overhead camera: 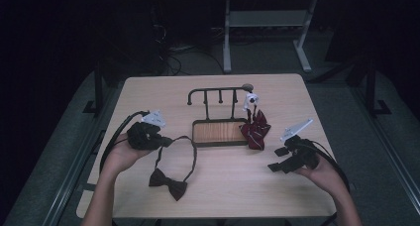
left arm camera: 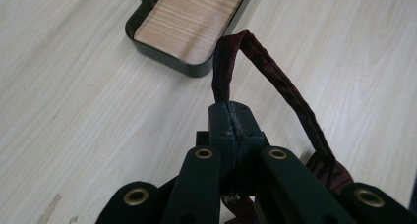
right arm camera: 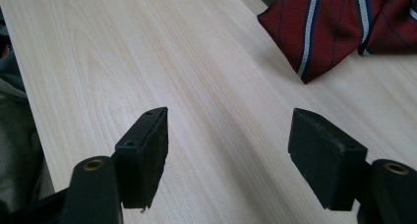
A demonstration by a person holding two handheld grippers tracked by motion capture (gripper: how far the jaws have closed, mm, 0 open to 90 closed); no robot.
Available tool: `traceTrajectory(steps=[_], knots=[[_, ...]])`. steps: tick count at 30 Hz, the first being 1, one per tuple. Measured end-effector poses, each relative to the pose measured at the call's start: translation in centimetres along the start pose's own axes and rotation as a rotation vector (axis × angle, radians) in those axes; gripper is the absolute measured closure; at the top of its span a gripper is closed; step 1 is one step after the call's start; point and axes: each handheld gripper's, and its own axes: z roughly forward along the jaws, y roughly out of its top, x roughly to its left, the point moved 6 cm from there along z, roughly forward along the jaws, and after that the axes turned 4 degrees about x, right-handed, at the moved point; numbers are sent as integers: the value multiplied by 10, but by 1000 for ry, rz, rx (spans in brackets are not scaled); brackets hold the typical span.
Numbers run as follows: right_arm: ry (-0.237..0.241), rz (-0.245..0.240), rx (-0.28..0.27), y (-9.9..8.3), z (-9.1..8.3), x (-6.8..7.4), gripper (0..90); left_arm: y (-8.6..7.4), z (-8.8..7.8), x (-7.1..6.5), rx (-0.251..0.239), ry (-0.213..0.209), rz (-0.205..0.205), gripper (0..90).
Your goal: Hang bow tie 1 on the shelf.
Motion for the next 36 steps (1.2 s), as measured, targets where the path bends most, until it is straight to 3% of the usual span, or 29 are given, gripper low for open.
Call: traceTrajectory(steps=[10, 36], knots=[[2, 1, -5, -1, -2, -2, 312, 12, -16, 1, 6, 23, 23, 900], [-7, -1, -26, 1, -11, -3, 312, 36, -40, -3, 4, 27, 65, 900]])
